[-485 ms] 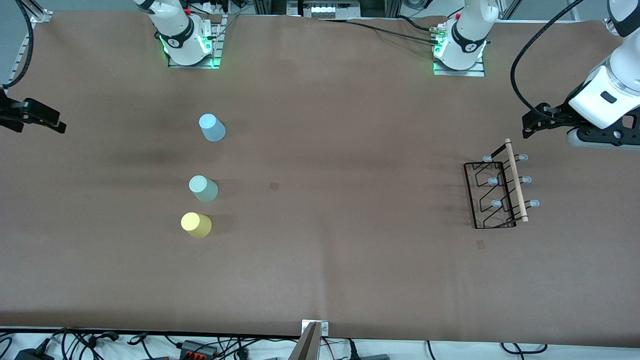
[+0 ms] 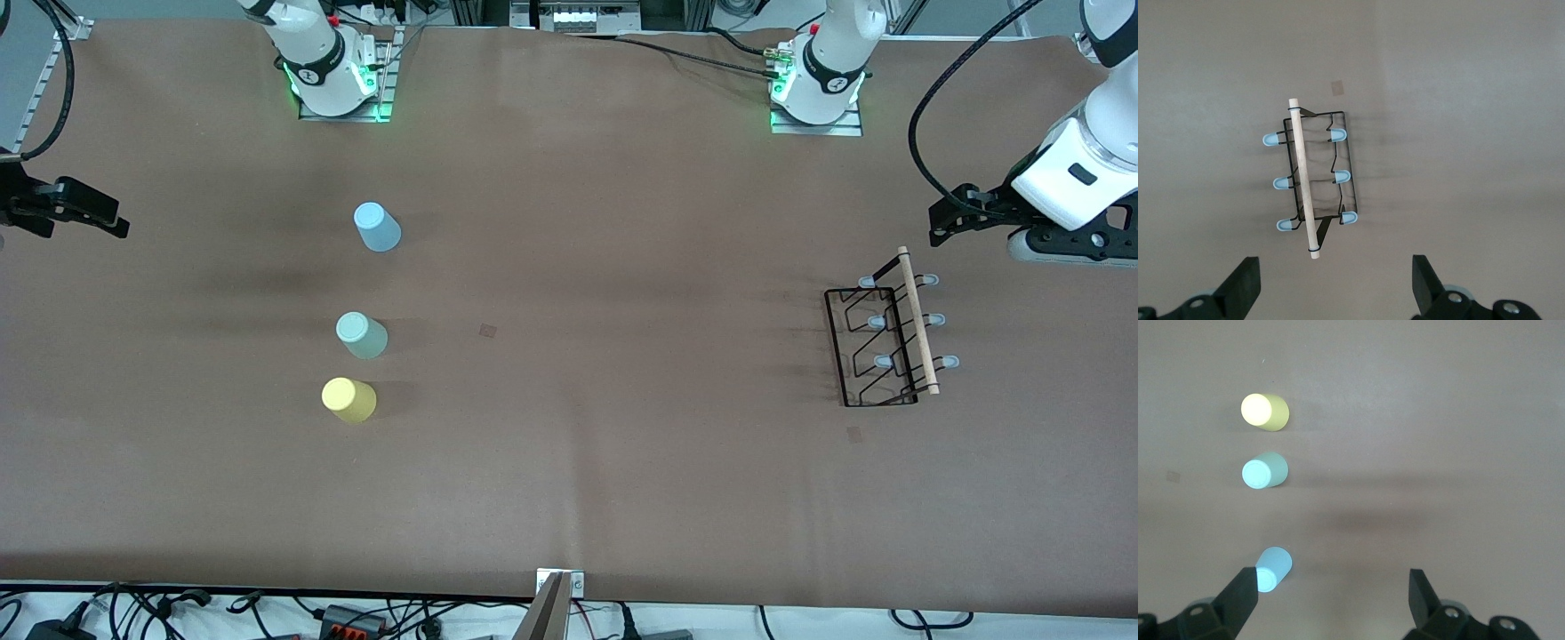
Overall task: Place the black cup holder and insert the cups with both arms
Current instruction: 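Reach the left gripper to the rack dowel while the right gripper approaches cups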
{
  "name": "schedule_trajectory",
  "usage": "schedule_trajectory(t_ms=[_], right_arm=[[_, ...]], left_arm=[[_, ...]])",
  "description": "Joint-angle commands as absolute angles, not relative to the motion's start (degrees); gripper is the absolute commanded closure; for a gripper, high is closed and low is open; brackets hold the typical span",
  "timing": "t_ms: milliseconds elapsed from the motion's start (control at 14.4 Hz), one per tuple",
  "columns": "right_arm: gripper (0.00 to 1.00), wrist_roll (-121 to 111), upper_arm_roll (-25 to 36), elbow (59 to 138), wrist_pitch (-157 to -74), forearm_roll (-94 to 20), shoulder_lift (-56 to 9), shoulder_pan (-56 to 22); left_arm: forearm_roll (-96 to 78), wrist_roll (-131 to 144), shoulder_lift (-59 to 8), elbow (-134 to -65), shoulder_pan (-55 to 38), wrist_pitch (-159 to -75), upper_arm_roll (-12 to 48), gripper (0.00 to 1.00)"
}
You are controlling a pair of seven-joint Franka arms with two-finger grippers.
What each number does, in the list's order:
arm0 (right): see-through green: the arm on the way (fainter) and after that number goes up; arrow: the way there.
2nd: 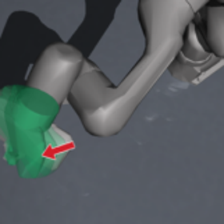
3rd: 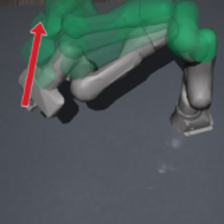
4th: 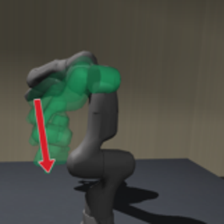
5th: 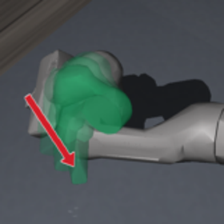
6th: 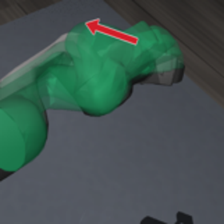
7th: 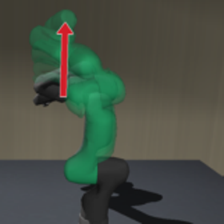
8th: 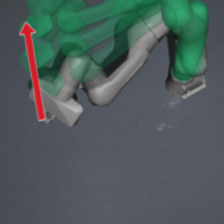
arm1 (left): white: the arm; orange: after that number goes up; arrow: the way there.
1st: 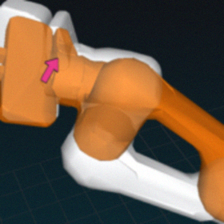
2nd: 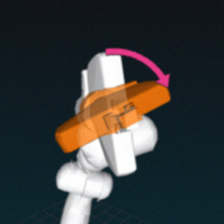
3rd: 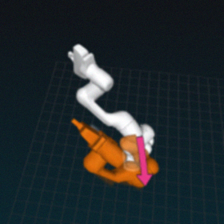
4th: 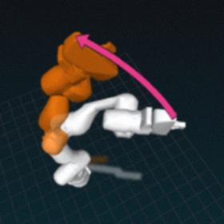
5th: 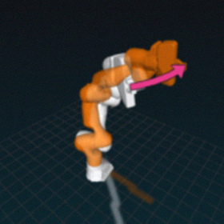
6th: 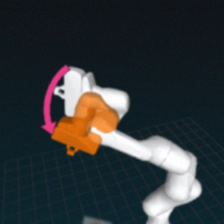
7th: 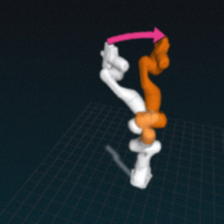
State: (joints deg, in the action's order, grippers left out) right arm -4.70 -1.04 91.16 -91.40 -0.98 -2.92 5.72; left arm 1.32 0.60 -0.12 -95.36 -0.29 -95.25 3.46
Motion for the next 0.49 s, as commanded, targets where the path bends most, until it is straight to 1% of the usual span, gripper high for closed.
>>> schedule_trajectory(t_ms=[0, 139, 277, 416], right_arm=[[0.0, -4.9, -1.1, 93.9, -92.3, -1.7, -3.3, 5.0], [0.0, -5.0, -1.1, 95.1, -92.5, -1.4, -4.3, 3.8], [0.0, -4.9, -1.2, 95.4, -92.8, -1.4, -6.1, 3.7], [0.0, -4.9, -1.5, 96.0, -93.9, -1.5, -7.8, 3.4]], left_arm=[[0.8, -0.4, -1.8, -92.5, -0.3, -92.7, 3.2, 0.0], [0.8, -0.5, -2.1, -92.5, -0.3, -90.7, 3.1, 0.0], [0.8, -0.4, -2.9, -92.4, -0.3, -85.3, 3.3, 0.0], [0.8, -0.7, -3.2, -92.5, -0.2, -83.4, 2.9, 0.0]])
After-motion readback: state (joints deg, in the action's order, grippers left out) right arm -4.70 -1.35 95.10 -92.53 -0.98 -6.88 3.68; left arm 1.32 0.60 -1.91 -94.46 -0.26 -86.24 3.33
